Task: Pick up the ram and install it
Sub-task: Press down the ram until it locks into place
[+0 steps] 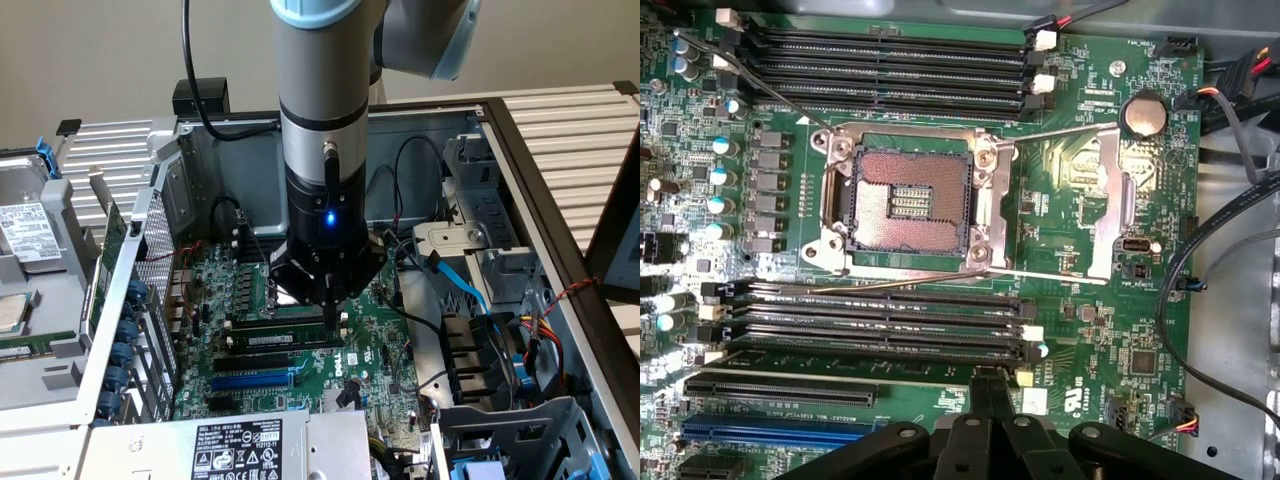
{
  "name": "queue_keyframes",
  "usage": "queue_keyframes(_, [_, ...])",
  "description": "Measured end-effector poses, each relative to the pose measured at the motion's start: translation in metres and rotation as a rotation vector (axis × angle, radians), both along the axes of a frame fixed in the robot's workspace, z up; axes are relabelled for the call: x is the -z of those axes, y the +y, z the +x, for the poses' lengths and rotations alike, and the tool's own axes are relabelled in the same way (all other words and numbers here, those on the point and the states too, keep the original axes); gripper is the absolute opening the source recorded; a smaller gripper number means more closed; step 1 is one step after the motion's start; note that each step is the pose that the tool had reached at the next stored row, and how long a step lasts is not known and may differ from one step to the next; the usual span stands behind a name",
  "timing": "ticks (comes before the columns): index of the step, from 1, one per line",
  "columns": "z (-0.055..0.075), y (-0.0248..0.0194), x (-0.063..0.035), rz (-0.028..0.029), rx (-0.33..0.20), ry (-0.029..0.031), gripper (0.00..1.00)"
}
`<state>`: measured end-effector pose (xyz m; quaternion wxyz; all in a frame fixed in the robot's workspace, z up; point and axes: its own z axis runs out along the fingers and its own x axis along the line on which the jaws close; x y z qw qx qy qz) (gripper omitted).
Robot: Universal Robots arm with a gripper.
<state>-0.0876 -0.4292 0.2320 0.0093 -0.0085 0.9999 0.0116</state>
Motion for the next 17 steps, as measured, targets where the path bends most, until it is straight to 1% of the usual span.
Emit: queue_keyframes(17, [0.0000,0.0000,0.0043,-0.0003,0.005,0.0001,0.10])
